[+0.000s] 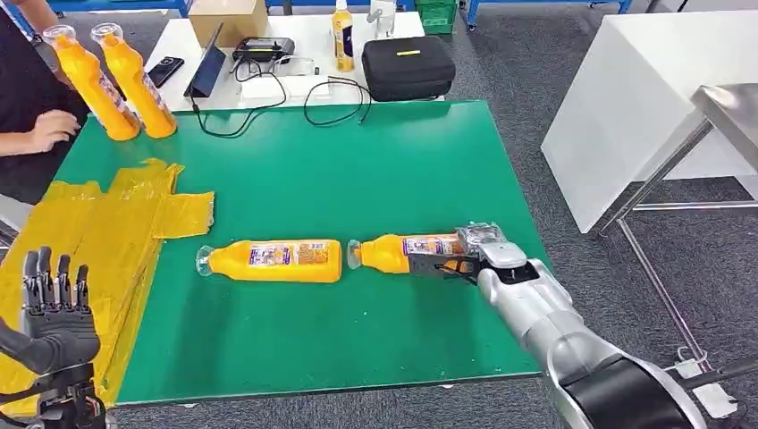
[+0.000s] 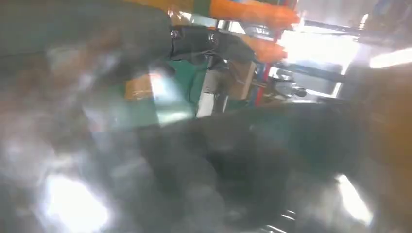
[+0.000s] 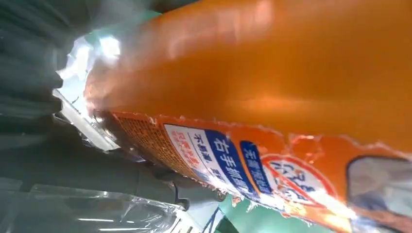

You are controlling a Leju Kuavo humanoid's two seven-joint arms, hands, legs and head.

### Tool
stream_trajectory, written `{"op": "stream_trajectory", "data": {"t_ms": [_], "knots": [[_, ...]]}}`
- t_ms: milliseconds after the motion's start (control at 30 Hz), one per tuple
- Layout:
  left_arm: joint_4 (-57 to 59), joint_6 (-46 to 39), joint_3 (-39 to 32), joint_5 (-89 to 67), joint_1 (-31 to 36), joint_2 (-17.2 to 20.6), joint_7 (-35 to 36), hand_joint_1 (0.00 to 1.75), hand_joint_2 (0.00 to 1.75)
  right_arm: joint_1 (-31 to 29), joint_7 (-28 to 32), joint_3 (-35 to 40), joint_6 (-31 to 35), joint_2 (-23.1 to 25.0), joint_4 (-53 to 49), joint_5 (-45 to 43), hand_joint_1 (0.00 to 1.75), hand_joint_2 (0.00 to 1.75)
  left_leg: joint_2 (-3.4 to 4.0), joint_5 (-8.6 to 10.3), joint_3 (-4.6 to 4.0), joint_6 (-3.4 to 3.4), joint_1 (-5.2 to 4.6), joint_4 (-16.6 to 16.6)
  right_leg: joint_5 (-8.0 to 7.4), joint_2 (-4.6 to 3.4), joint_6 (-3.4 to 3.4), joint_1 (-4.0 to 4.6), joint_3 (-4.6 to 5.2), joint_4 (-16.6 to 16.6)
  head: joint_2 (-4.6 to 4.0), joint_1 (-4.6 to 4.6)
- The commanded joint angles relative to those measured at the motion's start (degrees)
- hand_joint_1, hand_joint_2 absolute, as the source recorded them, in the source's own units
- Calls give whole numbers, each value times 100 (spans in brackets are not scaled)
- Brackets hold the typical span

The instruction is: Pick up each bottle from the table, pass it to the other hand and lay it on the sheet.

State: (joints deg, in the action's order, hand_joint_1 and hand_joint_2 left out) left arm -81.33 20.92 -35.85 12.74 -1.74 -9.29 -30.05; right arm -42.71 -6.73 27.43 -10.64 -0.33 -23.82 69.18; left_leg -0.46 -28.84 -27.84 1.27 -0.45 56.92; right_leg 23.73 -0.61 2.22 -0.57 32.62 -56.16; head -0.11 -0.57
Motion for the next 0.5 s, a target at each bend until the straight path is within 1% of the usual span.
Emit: {"op": "stream_trajectory", "data": {"t_ms": [33,100,133,233,267,333,367,400,500], "knots": [[357,-32,43,-14,181,116,27,0,0,-98,68,122,65,25,484,-87,175,175,-8,3,4,-11,7,-10,0,16,-7,7,-9,12,0,0],[336,-33,21,-18,155,108,24,0,0,-84,159,0,249,49,409,-224,175,175,-3,1,5,-7,2,-6,1,8,-4,2,-6,4,0,0],[379,-28,-8,-28,87,102,58,0,0,-24,282,-157,424,-21,329,-395,175,175,-3,4,6,-12,7,-12,-2,12,-7,6,-10,13,0,0],[423,-14,-23,-43,56,104,50,0,0,-13,332,-161,455,-82,327,-404,175,175,-3,1,6,-5,0,-7,2,7,-2,-1,-7,3,0,0],[450,-21,7,-131,40,133,111,0,0,29,456,-252,617,-89,241,-511,175,175,-4,5,4,-9,4,-12,-2,11,-6,4,-8,11,0,2],[457,29,20,-324,-90,134,331,0,0,194,838,-616,1113,-120,-81,-957,175,175,-3,4,3,-10,4,-12,-1,11,-6,3,-7,12,0,0],[411,203,-20,-274,-189,84,411,0,0,349,1084,-772,1319,-168,-377,-1193,175,175,-3,2,6,-8,3,-12,1,9,-5,2,-8,10,0,2],[296,405,-107,-305,-307,-40,431,0,0,631,1274,-953,1387,-269,-889,-1530,175,175,-3,1,5,-7,2,-10,2,7,-4,1,-8,8,0,2],[244,488,-168,-350,-343,-120,430,0,0,786,1236,-921,1295,-368,-1188,-1606,175,175,-1,-3,-2,-5,0,-7,4,5,-2,-1,-2,4,0,0]]}}
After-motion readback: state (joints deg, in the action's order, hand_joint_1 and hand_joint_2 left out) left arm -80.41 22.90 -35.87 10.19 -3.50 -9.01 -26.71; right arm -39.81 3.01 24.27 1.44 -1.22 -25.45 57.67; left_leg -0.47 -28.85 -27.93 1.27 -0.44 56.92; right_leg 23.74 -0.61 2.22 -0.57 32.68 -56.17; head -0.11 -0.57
